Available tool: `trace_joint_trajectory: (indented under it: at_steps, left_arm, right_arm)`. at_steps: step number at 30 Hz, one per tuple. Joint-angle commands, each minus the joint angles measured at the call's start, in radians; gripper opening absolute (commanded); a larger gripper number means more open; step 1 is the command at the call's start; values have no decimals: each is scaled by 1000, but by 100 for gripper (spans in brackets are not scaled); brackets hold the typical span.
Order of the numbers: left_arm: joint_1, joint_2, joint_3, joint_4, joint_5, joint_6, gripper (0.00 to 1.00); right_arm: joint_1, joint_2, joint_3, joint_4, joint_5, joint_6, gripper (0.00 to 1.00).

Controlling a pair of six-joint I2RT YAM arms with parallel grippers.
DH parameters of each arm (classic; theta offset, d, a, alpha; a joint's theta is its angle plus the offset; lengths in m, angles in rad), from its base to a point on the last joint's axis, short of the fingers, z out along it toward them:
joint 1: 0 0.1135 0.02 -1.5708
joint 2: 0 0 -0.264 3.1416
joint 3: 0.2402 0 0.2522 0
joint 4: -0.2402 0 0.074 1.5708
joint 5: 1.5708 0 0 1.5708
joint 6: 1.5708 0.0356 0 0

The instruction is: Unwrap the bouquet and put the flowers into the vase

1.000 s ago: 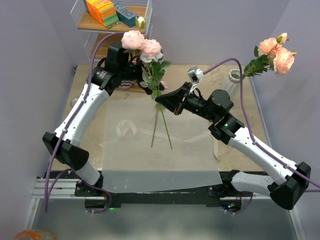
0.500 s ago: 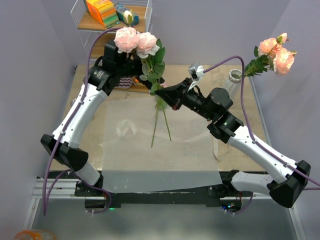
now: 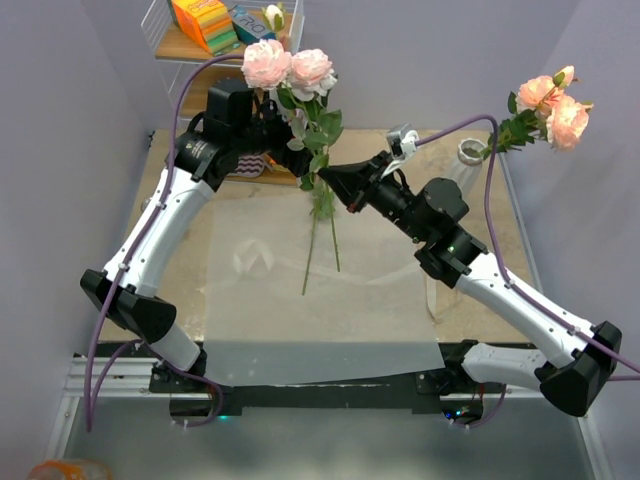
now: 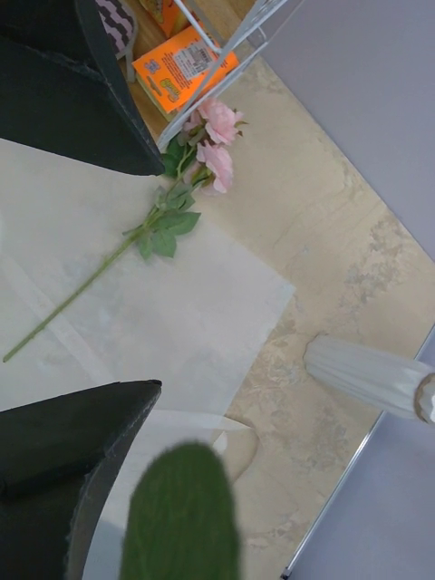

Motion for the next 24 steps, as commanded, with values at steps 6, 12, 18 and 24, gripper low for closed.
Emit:
trace_joint_trajectory:
  at_steps: [6,12,18,24]
  left_arm:
    - [-4,-60,-18,10,50,-29,99]
    - [-4,-61,-29,18,33,-33,99]
    - [-2,-61,59,13,41,-30,99]
    - [-7,-25,132,13,78,-30,99]
  right_arm:
    - [-8,-92,-23,116,105,-24,0]
    - [-8,-121,-17,113,77,-5,0]
    - [-8,-102,-36,101,88,2,0]
    - [-8,-40,-20,131,49,35,0]
